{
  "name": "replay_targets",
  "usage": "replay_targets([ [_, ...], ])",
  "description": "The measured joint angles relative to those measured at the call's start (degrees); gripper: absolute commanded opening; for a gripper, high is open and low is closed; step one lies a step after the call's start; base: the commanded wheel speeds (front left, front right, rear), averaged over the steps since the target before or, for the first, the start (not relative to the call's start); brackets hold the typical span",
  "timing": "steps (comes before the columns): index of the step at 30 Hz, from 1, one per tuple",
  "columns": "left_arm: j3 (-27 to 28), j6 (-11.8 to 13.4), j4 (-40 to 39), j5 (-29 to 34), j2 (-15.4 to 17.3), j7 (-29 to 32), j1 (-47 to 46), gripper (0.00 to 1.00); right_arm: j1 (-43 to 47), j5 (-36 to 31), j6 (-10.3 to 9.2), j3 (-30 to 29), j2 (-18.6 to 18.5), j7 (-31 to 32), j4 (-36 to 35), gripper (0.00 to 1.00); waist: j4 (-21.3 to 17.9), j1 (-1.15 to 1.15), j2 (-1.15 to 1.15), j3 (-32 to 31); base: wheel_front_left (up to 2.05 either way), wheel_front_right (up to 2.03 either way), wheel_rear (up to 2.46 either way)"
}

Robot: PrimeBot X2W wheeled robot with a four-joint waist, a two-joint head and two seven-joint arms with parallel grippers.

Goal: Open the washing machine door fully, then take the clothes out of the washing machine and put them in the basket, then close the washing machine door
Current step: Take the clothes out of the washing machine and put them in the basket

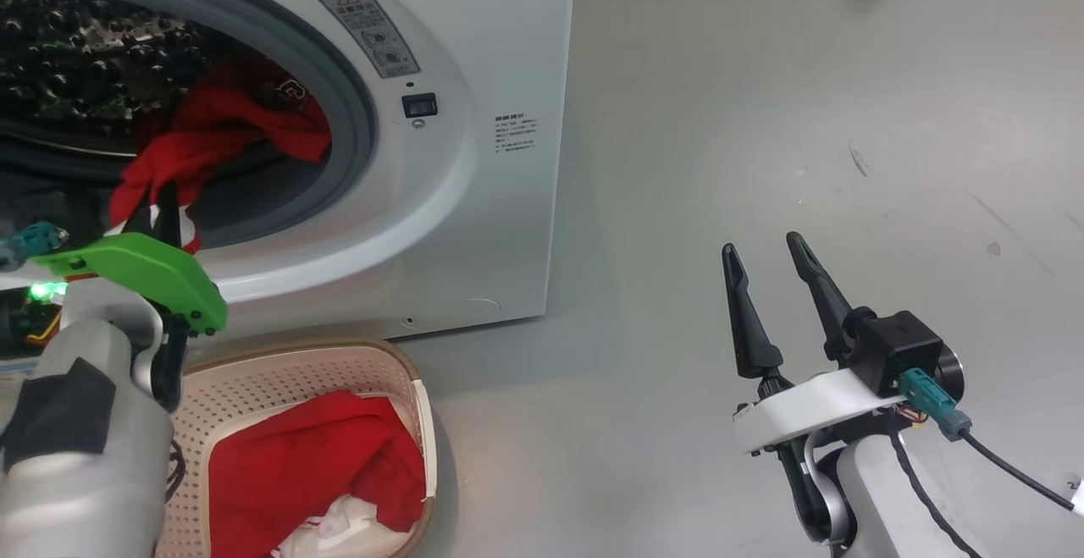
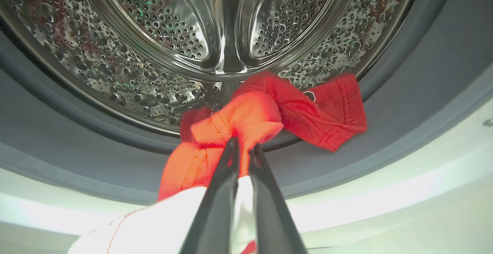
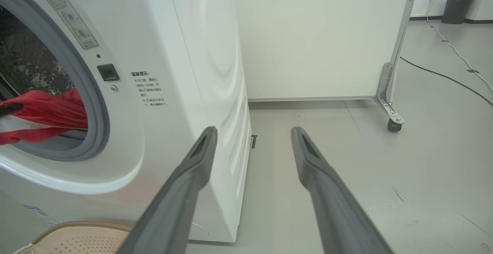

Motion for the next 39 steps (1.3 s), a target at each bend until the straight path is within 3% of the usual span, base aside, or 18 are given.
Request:
replay_targets([
  [20,-3.78,0.00,-2.89,-2.43,0.12,-5.35,12.17,0.00,4.58,0.00,2.26,-1.46,0.02,0.00,1.75,1.00,3.18,0.00,0.00,-8.60,0.00,0.00,0.00],
  [33,-4.83,0.00,-14.72,-2.42,0.29,-6.54,15.32,0.00,7.33,-0.09,2.80,-2.47,0.05,0.01,1.74,1.00,4.53,0.00,0.00,-12.00,0.00,0.00,0.00],
  [39,-2.02,-0.01,-24.93,-2.40,0.24,-6.55,16.01,0.00,7.34,-0.51,2.93,-2.70,0.05,0.00,1.31,1.00,4.94,0.00,0.00,-11.89,0.00,0.00,0.00],
])
